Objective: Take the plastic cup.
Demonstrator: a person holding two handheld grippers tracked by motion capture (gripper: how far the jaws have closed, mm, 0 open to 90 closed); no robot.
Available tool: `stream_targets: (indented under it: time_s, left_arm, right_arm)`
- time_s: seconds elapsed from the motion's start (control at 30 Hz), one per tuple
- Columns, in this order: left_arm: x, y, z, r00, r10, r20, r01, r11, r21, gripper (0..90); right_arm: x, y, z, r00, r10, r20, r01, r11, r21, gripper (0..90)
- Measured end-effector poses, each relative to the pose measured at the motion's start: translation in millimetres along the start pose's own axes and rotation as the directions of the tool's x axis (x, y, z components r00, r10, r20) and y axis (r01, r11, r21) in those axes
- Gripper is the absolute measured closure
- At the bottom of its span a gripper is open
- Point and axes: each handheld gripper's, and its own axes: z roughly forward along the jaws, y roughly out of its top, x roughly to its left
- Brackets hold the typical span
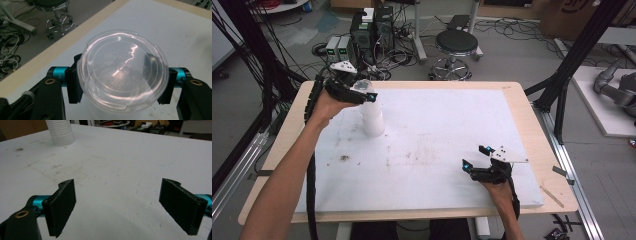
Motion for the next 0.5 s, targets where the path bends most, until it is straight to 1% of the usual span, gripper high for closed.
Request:
stream_targets:
  time_s: [0.03, 0.07, 0.1, 0.13, 0.17, 0.2, 0.23, 0.27, 0.3, 0.33, 0.37, 0.4, 0.5]
  left_arm:
    - [0.0, 0.0, 0.0, 1.0000, 0.000, 0.000, 0.000, 1.0000, 0.000, 37.2]
    - [-1.1, 12.0, -9.1, 1.0000, 0.009, 0.000, -0.010, 0.9998, -0.020, 37.5]
    - [-1.1, 12.0, -9.1, 1.0000, 0.009, 0.000, -0.010, 0.9998, -0.020, 37.5]
    - [-2.0, 20.5, -15.2, 0.9997, 0.023, -0.006, -0.023, 0.9993, -0.029, 37.5]
    - [-3.1, 27.2, -20.0, 0.9997, 0.023, -0.007, -0.023, 0.9990, -0.037, 37.6]
    - [-4.7, 39.0, -28.8, 0.9991, 0.041, -0.013, -0.042, 0.9979, -0.051, 37.7]
    - [-4.7, 39.0, -28.8, 0.9991, 0.041, -0.013, -0.042, 0.9979, -0.051, 38.0]
    - [-7.2, 51.4, -38.3, 0.9985, 0.052, -0.018, -0.053, 0.9964, -0.066, 38.1]
    - [-7.2, 51.4, -38.3, 0.9985, 0.052, -0.018, -0.053, 0.9964, -0.066, 38.4]
    - [-9.3, 61.2, -47.0, 0.9977, 0.064, -0.021, -0.066, 0.9943, -0.084, 38.6]
    - [-9.3, 61.2, -47.0, 0.9977, 0.064, -0.021, -0.066, 0.9943, -0.084, 38.6]
    - [-11.2, 67.7, -53.1, 0.9967, 0.077, -0.025, -0.079, 0.9928, -0.091, 38.7]
    - [-12.4, 70.5, -56.7, 0.9964, 0.080, -0.028, -0.082, 0.9920, -0.096, 38.8]
  right_arm:
    - [0.0, 0.0, 0.0, 1.0000, 0.000, 0.000, 0.000, 1.000, 0.000, 14.0]
    - [-0.1, 0.0, 0.0, 1.0000, -0.002, 0.000, 0.002, 1.000, 0.000, 14.0]
    - [-0.1, 0.0, 0.0, 1.0000, -0.002, 0.000, 0.002, 1.000, 0.000, 14.0]
    - [-0.1, -0.1, 0.0, 1.0000, -0.003, 0.000, 0.003, 1.000, -0.001, 14.0]
    - [0.3, -0.1, -0.2, 1.0000, 0.001, -0.002, -0.001, 1.000, 0.001, 14.1]
    - [0.5, -0.2, -0.4, 1.0000, 0.001, 0.000, -0.001, 1.000, -0.001, 14.0]
    - [0.5, -0.2, -0.4, 1.0000, 0.001, 0.000, -0.001, 1.000, -0.001, 14.0]
    - [0.7, -0.2, -0.4, 1.0000, 0.004, 0.000, -0.004, 1.000, -0.002, 14.1]
    - [0.7, -0.2, -0.4, 1.0000, 0.004, 0.000, -0.004, 1.000, -0.002, 14.1]
    - [0.6, -0.1, -0.4, 1.0000, 0.004, -0.001, -0.004, 1.000, 0.000, 14.1]
    - [0.6, -0.1, -0.4, 1.0000, 0.004, -0.001, -0.004, 1.000, 0.000, 14.1]
    - [0.6, 0.0, -0.3, 1.0000, 0.005, -0.003, -0.005, 1.000, 0.000, 14.0]
    - [0.6, -0.1, -0.4, 1.0000, 0.004, -0.001, -0.004, 1.000, -0.001, 14.0]
